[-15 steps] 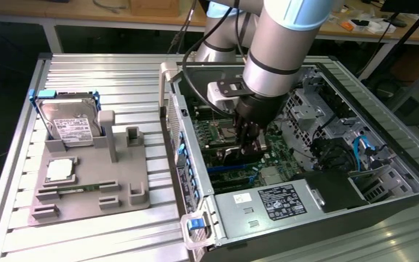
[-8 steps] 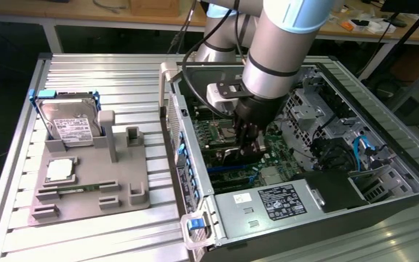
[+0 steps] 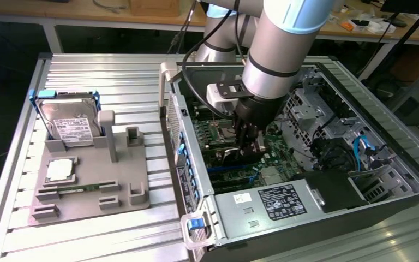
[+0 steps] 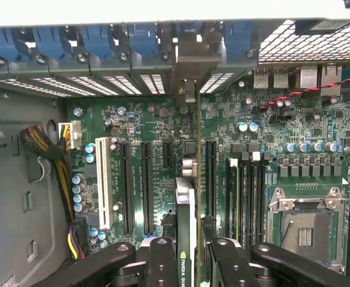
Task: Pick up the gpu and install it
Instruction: 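Insert the gpu into the slot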
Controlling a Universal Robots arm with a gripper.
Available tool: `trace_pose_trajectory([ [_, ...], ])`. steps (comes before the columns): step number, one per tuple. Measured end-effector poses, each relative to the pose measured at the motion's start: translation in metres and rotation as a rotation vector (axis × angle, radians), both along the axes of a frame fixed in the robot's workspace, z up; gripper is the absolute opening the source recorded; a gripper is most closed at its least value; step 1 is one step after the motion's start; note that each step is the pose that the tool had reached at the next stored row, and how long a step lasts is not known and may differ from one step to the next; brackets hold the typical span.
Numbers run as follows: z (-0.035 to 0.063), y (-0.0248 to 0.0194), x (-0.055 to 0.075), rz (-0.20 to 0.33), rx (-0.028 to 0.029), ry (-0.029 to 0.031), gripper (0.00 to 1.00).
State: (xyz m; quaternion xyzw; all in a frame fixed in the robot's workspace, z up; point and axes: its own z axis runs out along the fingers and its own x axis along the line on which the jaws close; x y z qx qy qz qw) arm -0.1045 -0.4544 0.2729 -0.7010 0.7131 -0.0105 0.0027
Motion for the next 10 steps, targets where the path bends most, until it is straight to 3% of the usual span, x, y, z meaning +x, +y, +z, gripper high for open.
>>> trace_pose_trajectory([
  [10,-0.0011,0.0,0.0,-0.001,-0.0001,0.005,0.27],
])
